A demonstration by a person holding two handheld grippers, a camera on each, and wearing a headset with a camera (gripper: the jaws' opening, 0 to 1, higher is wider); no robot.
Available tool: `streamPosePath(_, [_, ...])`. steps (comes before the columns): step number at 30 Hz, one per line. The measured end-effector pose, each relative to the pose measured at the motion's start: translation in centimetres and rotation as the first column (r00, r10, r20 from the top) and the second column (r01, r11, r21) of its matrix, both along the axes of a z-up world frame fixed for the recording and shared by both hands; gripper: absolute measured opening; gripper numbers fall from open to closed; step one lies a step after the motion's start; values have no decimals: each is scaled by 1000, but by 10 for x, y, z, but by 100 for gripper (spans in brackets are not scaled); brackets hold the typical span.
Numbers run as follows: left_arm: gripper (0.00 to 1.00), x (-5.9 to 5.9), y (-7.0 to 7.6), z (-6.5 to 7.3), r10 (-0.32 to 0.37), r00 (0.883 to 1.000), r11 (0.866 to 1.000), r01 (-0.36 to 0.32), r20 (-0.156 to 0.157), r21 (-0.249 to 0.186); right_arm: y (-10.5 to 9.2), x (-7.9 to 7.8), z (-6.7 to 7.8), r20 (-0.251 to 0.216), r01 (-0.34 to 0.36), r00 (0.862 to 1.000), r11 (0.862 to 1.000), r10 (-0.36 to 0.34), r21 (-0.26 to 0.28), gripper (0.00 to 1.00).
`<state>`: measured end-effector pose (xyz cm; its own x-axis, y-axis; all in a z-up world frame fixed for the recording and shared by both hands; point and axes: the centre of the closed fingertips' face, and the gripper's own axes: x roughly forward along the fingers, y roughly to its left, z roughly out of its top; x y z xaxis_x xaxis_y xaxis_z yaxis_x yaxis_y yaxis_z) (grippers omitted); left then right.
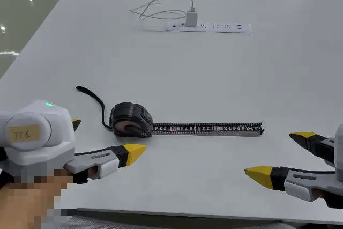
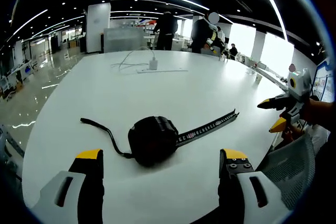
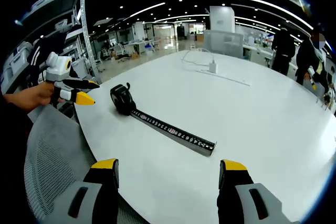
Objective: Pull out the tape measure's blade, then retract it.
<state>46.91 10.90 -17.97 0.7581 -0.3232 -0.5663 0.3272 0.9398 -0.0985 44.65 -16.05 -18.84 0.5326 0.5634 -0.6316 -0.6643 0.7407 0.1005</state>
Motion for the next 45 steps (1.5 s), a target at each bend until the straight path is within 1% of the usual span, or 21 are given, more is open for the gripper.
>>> streamPosePath(5, [87, 14, -2, -5, 58, 998, 998, -58, 4, 36, 1, 0, 0, -2, -7, 1000, 1000, 7, -1, 76])
streamPosePath(7, [87, 21, -3, -5, 70, 997, 997, -70, 20, 31, 1, 2, 0, -3, -9, 1000, 1000, 9, -1, 76])
streamPosePath(8, [86, 24, -5, -7, 75, 997, 997, -76, 22, 30, 2, 2, 0, -3, -11, 1000, 1000, 11, -3, 75])
streamPosePath(10, [86, 29, -4, -7, 87, 996, 995, -88, 33, 39, 1, 3, 0, -2, -13, 1000, 1000, 13, -4, 75])
streamPosePath(12, [84, 36, -1, -7, 123, 991, 991, -125, 49, 44, 1, 4, 0, -5, -15, 1000, 1000, 15, -6, 75])
streamPosePath(14, [87, 44, 5, -7, 187, 980, 981, -190, 65, 29, 1, 5, -1, -6, -17, 1000, 1000, 17, -9, 75])
streamPosePath(16, [86, 49, 6, -8, 202, 977, 979, -204, 68, 17, 2, 6, -1, -8, -18, 1000, 1000, 18, -7, 75])
streamPosePath(18, [84, 53, 5, -12, 205, 977, 978, -207, 61, 25, 2, 8, -2, -10, -19, 1000, 1000, 19, -7, 75])
streamPosePath(22, [81, 57, 1, -19, 195, 979, 980, -197, 54, 40, 3, 11, -4, -15, -21, 1000, 1000, 21, -7, 75])
streamPosePath(25, [80, 61, -2, -24, 196, 980, 980, -197, 43, 34, 4, 14, -4, -16, -24, 1000, 1000, 24, -7, 75])
streamPosePath(29, [79, 66, -4, -33, 210, 977, 977, -211, 30, 35, 4, 18, -6, -18, -25, 1000, 1000, 24, -5, 75])
streamPosePath(30, [79, 67, -3, -35, 223, 975, 974, -224, 24, 34, 4, 19, -6, -19, -25, 1000, 1000, 25, -6, 75])
streamPosePath(31, [79, 67, -3, -37, 245, 969, 969, -245, 13, 20, 4, 20, -7, -20, -25, 999, 1000, 25, -4, 75])
streamPosePath(33, [79, 68, -3, -39, 276, 961, 961, -276, 9, -12, 4, 21, -7, -20, -26, 999, 1000, 25, -4, 75])
streamPosePath(35, [77, 68, -2, -42, 288, 958, 958, -288, 3, -14, 3, 21, -8, -22, -24, 999, 1000, 24, -3, 75])
streamPosePath(36, [74, 67, -1, -44, 303, 953, 953, -303, -7, -26, 3, 21, -8, -24, -22, 999, 1000, 22, -2, 74])
streamPosePath(37, [72, 67, -1, -44, 310, 951, 950, -310, -6, -32, 2, 21, -9, -25, -22, 999, 1000, 21, -3, 74])
streamPosePath(42, [67, 64, -4, -49, 306, 952, 951, -307, -24, -37, 0, 20, -11, -32, -16, 999, 1000, 16, -2, 74])
streamPosePath(43, [65, 63, -4, -49, 308, 951, 950, -309, -23, -37, -1, 20, -11, -32, -17, 999, 1000, 17, -4, 74])
streamPosePath(44, [63, 63, -5, -48, 317, 948, 947, -317, -15, -54, -1, 21, -11, -32, -17, 999, 1000, 17, -3, 74])
streamPosePath(45, [61, 62, -5, -48, 316, 949, 947, -316, -17, -54, -1, 21, -11, -32, -17, 999, 1000, 17, -2, 74])
